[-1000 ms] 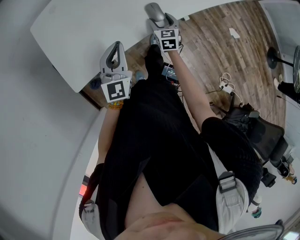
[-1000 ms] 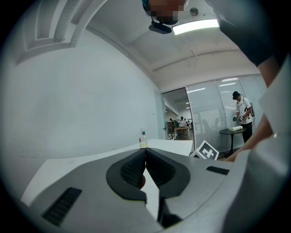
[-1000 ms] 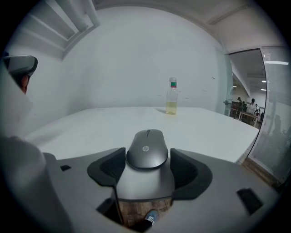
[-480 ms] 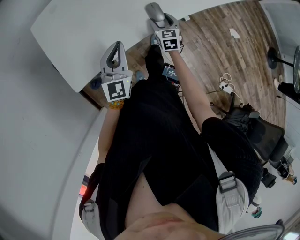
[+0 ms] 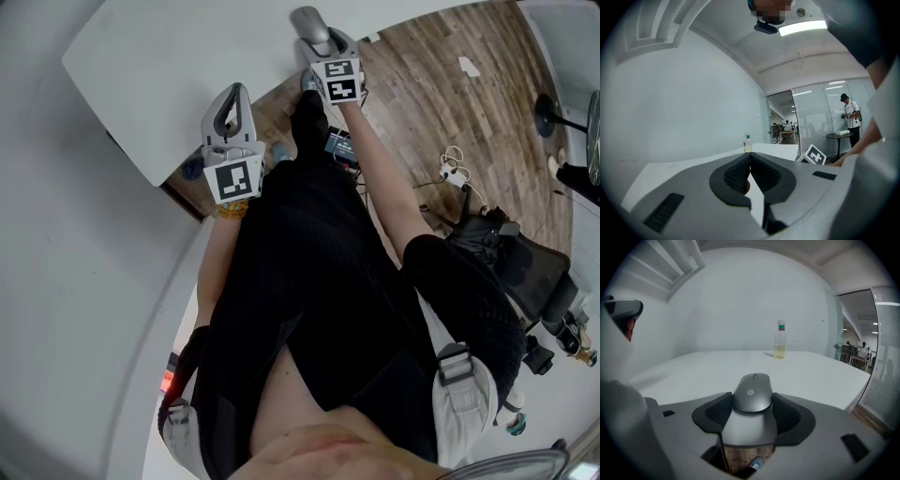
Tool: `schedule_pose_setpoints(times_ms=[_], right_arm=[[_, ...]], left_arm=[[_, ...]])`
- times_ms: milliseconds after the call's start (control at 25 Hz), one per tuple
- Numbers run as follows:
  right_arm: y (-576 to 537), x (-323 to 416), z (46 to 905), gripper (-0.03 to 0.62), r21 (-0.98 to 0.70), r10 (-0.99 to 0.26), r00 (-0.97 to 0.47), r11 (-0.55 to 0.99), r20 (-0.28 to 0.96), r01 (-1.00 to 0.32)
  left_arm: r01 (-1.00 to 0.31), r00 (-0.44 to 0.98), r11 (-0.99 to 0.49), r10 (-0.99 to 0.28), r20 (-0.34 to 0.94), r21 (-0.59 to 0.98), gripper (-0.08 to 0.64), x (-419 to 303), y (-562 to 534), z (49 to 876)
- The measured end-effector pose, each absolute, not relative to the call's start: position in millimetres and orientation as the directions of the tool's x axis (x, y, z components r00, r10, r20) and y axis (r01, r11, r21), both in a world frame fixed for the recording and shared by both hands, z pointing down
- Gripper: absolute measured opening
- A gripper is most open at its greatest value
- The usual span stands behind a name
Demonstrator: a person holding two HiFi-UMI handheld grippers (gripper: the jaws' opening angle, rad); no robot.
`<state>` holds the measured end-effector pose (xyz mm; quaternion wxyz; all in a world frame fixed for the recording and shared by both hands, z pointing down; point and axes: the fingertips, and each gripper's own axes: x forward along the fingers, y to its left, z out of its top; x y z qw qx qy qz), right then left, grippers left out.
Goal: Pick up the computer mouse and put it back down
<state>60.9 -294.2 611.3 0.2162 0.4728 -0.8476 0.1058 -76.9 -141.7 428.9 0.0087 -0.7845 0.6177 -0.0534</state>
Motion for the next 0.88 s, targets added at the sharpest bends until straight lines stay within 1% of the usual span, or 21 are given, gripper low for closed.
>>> schedule_pose_setpoints(times_ms=[400,880], right_arm=[[-285.2,65.8,607.5,0.282,0.026,-0.744,-0.478,0.552,0.466,-0.834],[-270.5,75.7,608.3,0.282,0.026,-0.738,-0.485,0.560,0.469,-0.828]], left_arm=[[-0.969,0.228,-0.234,-0.971,0.077,-0.079,0.014,-78.8,-141.4,431.2],[-0.961,0.259,-0.266,-0.963,0.080,-0.083,0.014,-64.6,-141.7,432.7]])
